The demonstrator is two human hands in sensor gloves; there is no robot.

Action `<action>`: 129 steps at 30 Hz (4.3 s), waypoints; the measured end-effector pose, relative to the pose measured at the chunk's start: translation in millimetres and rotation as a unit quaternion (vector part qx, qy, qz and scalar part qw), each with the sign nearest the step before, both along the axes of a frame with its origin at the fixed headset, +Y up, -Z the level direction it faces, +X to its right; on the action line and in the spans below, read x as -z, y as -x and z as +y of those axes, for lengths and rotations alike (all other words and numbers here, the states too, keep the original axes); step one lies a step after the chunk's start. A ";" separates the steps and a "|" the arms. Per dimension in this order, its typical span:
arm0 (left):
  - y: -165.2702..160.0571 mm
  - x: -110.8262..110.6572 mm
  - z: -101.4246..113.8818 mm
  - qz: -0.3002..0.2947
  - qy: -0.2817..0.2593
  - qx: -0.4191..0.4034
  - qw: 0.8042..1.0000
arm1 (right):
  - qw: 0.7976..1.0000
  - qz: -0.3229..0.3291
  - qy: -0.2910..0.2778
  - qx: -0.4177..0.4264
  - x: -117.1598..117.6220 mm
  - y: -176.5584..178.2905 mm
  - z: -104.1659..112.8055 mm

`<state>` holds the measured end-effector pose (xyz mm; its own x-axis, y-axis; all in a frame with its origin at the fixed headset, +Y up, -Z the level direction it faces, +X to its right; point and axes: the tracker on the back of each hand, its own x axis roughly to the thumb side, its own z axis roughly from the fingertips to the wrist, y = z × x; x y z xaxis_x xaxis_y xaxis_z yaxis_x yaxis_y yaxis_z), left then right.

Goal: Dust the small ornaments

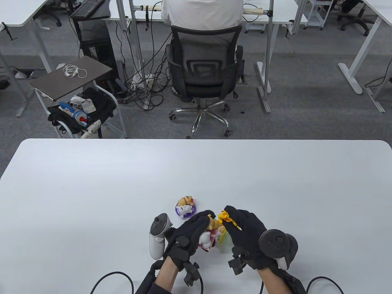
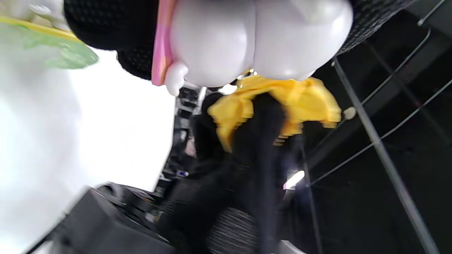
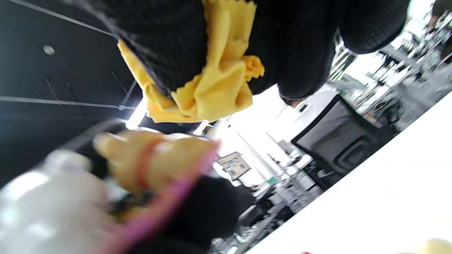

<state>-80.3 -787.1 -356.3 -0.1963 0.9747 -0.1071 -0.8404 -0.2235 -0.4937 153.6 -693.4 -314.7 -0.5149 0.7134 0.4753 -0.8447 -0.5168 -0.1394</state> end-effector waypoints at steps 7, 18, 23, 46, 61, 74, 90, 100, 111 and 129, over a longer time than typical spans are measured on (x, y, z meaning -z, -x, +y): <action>2.8 -1.5 1.8 0.000 0.000 0.002 1.000 | 0.997 -0.012 0.008 -0.074 4.3 0.9 -4.5; 4.5 -0.2 -0.6 0.020 0.001 -0.096 0.995 | 0.996 0.028 -0.049 -0.067 -16.3 31.2 -0.1; 13.6 -0.5 -2.0 0.053 0.011 -0.110 0.992 | 0.992 0.016 -0.045 -0.116 -13.0 30.3 -3.0; 9.5 -1.3 1.2 0.048 -0.002 -0.056 0.997 | 0.978 -0.082 -0.104 -0.162 -12.3 20.5 3.8; 12.0 -1.5 1.1 0.047 0.012 -0.073 0.996 | 0.998 -0.014 -0.017 -0.059 -0.3 7.3 -2.1; 1.1 -3.2 -10.3 -0.041 0.068 -0.082 0.993 | 0.997 0.025 -0.003 -0.071 -5.6 25.1 -10.6; 9.2 -5.0 3.6 0.073 -0.035 0.149 0.985 | 0.977 0.006 -0.077 -0.199 -16.4 39.1 0.6; 6.0 -10.1 17.4 0.095 -0.093 0.189 0.973 | 0.988 -0.030 -0.044 -0.148 -2.0 19.8 -1.2; 10.1 -8.9 14.4 0.095 -0.067 0.167 0.979 | 0.984 -0.012 -0.058 -0.165 -11.3 32.6 3.2; 22.2 -2.9 5.1 0.067 0.012 0.004 0.998 | 0.996 -0.010 -0.004 -0.092 3.9 6.1 -8.5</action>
